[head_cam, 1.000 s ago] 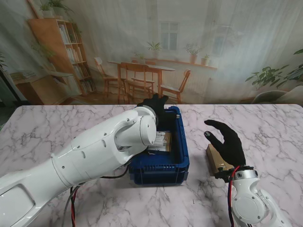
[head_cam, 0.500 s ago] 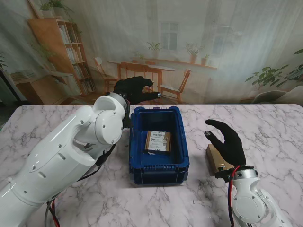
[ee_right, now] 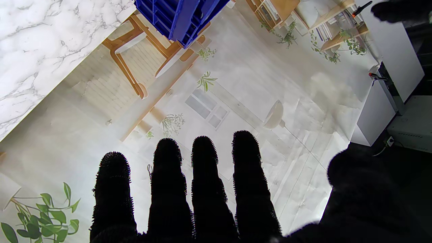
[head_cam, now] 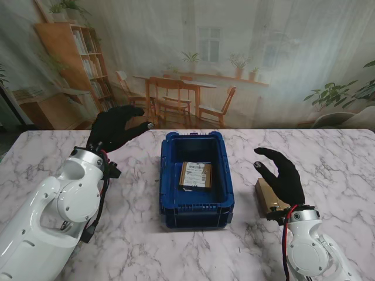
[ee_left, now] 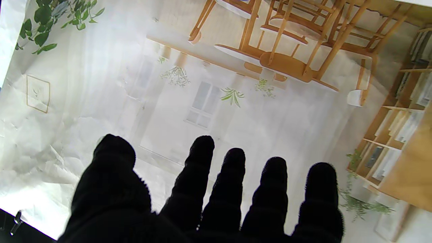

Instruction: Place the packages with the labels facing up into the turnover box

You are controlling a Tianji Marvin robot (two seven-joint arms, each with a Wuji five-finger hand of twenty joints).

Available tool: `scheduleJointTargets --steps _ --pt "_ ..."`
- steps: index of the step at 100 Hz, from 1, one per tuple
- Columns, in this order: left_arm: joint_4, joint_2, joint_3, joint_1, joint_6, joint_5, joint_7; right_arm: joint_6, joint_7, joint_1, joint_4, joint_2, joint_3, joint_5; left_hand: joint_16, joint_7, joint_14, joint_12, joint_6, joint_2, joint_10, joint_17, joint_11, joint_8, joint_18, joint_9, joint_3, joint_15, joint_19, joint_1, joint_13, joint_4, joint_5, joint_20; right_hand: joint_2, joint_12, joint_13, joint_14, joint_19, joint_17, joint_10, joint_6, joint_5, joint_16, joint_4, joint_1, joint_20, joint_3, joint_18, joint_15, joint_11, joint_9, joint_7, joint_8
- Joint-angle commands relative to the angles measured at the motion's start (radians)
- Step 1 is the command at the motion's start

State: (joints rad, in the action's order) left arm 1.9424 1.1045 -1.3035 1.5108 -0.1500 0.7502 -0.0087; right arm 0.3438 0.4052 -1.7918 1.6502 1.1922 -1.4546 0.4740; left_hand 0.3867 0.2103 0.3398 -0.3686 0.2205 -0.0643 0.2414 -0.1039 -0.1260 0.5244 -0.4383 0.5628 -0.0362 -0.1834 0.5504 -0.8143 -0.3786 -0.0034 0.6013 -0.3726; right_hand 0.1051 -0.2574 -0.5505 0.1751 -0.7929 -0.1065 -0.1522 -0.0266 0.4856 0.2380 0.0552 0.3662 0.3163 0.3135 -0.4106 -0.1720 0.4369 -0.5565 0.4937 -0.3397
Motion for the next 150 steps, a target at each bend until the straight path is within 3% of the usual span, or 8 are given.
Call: scheduleJointTargets --steps 1,21,41,78,90,107,139,150 --pt "-0.041 0.0 -0.011 0.042 0.008 0.002 0.001 -0.006 -0.001 0.0 -0.003 0.001 0.001 0.002 0.014 0.009 -0.002 -0.017 0.017 0.035 0.004 0.011 0.001 0.013 0.022 0.017 0.004 -0.02 0.02 -0.018 -0.017 -0.017 0.003 -0.023 0.012 0.0 0.002 0.003 0.017 0.006 -0.001 0.021 0.02 0.015 -0.015 -0.012 0.009 0.011 0.003 0.018 -0.007 0.023 -0.023 -0.012" --pt "-0.119 0.012 -0.045 0.12 0.038 0.006 0.103 -0.009 0.0 0.002 -0.007 0.001 0.002 0.005 0.024 0.006 0.003 -0.025 0.024 0.038 0.003 0.013 0.006 0.02 0.021 0.026 0.004 -0.026 0.036 -0.024 -0.024 -0.016 0.006 -0.026 0.012 0.0 0.002 0.005 0.017 0.005 0.001 0.021 0.019 0.015 -0.015 -0.012 0.01 0.01 0.004 0.018 -0.008 0.024 -0.023 -0.013" --pt "-0.208 0.029 -0.031 0.134 0.045 -0.05 0.185 -0.017 0.003 0.004 -0.01 0.001 0.005 0.011 0.037 0.012 0.005 -0.037 0.032 0.047 0.002 0.006 -0.003 0.027 0.022 0.045 0.005 -0.039 0.059 -0.032 -0.041 -0.014 0.021 -0.031 0.014 0.0 0.003 0.004 0.017 0.004 0.001 0.021 0.017 0.015 -0.015 -0.012 0.012 0.01 0.004 0.018 -0.007 0.026 -0.023 -0.012" --pt "-0.306 0.034 0.006 0.099 0.058 -0.089 0.199 -0.069 0.013 -0.014 -0.001 -0.005 -0.002 0.061 0.057 0.003 -0.001 -0.054 0.033 0.059 -0.003 0.012 -0.013 0.029 0.033 0.042 0.003 -0.054 0.111 -0.033 -0.051 -0.012 -0.002 -0.045 0.09 0.0 0.034 0.003 0.029 0.019 -0.002 0.005 -0.042 0.011 -0.016 -0.019 0.011 0.026 0.016 0.028 -0.012 0.077 -0.034 -0.013" --pt "-0.303 0.03 0.005 0.105 0.05 -0.088 0.181 -0.119 -0.001 -0.024 0.0 -0.013 -0.01 0.097 0.058 0.001 0.0 -0.053 0.035 0.062 -0.005 0.019 -0.013 0.027 0.035 0.037 0.004 -0.053 0.112 -0.035 -0.048 -0.012 -0.003 -0.043 0.138 0.0 0.067 0.0 0.055 0.03 0.001 0.008 -0.078 0.008 -0.01 -0.051 0.018 0.087 0.025 0.038 -0.009 0.147 -0.038 -0.02" --pt "-0.29 0.029 -0.01 0.128 0.057 -0.076 0.183 -0.263 -0.036 -0.055 0.006 -0.032 -0.018 0.205 0.058 -0.001 0.0 -0.051 0.034 0.063 -0.003 0.021 -0.012 0.024 0.034 0.034 0.004 -0.05 0.111 -0.035 -0.046 -0.013 -0.004 -0.04 0.208 0.01 0.126 0.002 0.103 0.054 0.0 0.01 -0.181 -0.001 0.009 -0.114 0.032 0.148 0.03 0.062 -0.017 0.271 -0.066 -0.025" --pt "-0.279 0.027 -0.005 0.14 0.054 -0.074 0.175 -0.444 -0.055 -0.06 -0.024 -0.054 0.017 0.348 0.058 -0.002 0.0 -0.048 0.033 0.066 -0.004 0.023 -0.011 0.022 0.034 0.033 0.003 -0.046 0.108 -0.036 -0.042 -0.013 -0.004 -0.036 0.343 0.015 0.151 0.014 0.138 0.044 -0.003 0.007 -0.29 -0.004 0.049 -0.234 0.068 0.266 0.017 0.07 -0.001 0.371 -0.105 -0.039" --pt "-0.278 0.026 -0.003 0.139 0.053 -0.072 0.172 -0.526 -0.051 -0.054 -0.036 -0.057 0.049 0.389 0.058 -0.002 -0.001 -0.047 0.033 0.067 -0.003 0.025 -0.01 0.022 0.034 0.032 0.003 -0.045 0.107 -0.036 -0.041 -0.013 -0.004 -0.035 0.366 0.003 0.136 0.023 0.118 0.035 -0.012 -0.062 -0.353 0.01 0.072 -0.306 0.083 0.325 0.016 0.047 0.039 0.384 -0.169 -0.019"
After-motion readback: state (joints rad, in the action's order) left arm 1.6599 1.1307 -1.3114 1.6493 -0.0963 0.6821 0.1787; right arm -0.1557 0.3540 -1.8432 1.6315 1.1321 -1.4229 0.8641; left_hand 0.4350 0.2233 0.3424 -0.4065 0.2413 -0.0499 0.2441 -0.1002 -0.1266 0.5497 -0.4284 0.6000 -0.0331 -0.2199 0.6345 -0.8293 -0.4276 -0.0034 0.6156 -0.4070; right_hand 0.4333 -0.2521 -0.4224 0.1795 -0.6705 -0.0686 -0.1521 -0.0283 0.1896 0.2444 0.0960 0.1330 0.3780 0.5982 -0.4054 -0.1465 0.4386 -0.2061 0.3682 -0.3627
